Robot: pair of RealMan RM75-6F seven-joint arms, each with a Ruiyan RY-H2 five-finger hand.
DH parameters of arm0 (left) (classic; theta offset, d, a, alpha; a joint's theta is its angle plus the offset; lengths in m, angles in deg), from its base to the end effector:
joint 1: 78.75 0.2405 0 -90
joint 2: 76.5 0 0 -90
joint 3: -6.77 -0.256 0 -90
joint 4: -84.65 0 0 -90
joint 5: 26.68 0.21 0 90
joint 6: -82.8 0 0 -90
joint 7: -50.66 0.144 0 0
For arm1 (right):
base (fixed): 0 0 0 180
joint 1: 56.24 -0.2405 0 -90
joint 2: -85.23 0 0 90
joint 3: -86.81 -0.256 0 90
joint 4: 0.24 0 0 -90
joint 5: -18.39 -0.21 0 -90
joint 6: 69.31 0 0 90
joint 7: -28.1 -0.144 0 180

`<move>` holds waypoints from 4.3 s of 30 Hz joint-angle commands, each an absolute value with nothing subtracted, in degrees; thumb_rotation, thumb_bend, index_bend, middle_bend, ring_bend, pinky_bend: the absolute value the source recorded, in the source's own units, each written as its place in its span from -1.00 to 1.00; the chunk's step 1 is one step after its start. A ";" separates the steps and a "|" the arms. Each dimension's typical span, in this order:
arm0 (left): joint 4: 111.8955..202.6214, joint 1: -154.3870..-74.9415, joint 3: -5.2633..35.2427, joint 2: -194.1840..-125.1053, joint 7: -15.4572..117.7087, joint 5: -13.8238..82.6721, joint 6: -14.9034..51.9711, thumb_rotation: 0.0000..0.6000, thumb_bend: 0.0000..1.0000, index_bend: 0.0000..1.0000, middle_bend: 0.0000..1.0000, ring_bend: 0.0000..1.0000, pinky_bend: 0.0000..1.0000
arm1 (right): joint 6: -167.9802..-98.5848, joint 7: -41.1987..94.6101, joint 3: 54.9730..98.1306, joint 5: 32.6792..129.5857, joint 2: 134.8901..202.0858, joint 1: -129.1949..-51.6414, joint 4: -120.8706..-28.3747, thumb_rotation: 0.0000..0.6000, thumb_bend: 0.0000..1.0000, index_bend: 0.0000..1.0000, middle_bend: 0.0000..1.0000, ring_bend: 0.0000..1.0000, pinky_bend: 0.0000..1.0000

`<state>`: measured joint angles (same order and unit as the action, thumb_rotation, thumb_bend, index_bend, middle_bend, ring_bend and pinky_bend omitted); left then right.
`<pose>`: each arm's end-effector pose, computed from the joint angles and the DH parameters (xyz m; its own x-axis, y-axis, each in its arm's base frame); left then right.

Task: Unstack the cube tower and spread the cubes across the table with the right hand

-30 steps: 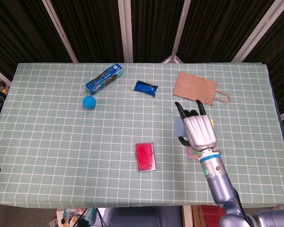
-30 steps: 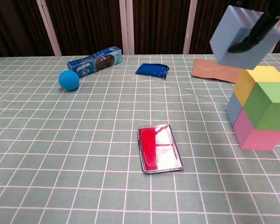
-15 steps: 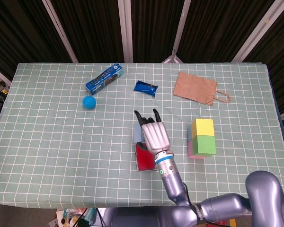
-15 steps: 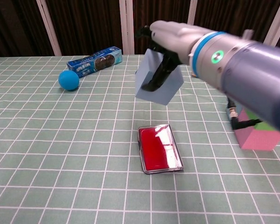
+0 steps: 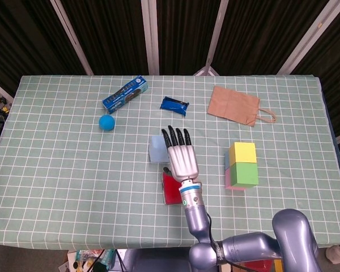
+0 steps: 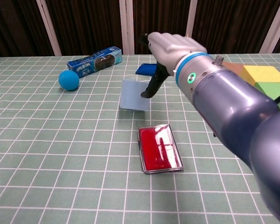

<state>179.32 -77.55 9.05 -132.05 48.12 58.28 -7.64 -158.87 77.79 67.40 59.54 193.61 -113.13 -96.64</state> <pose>-0.3256 0.1449 0.2151 0.4587 -0.0414 0.8876 0.8858 0.1009 -0.4530 -0.0091 -0.3126 -0.0355 0.3345 -0.0593 0.9405 -0.9327 -0.1639 0.3214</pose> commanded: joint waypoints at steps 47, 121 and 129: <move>180.66 -77.18 9.10 -131.87 49.18 56.92 -6.95 1.00 -0.36 -0.80 -1.00 -1.00 -0.98 | -138.43 62.59 77.03 49.73 136.03 -88.05 -128.66 1.00 -0.74 -1.00 -0.89 -0.76 -1.00; 181.25 -77.14 9.63 -130.58 46.62 55.37 -6.04 1.00 -0.36 -0.80 -1.00 -1.00 -0.98 | -149.69 69.06 76.75 44.62 158.01 -100.01 -120.45 1.00 -0.74 -1.00 -0.84 0.00 -0.88; 181.39 -77.22 9.66 -130.54 46.67 55.14 -5.74 1.00 -0.36 -0.80 -1.00 -1.00 -0.98 | -147.18 67.93 76.31 43.83 155.68 -99.29 -121.23 1.00 -0.74 -1.00 -0.84 -0.35 -0.97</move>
<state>181.37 -77.23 9.69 -130.53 46.62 55.10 -5.71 -147.56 68.15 76.45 43.92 155.95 -99.36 -121.00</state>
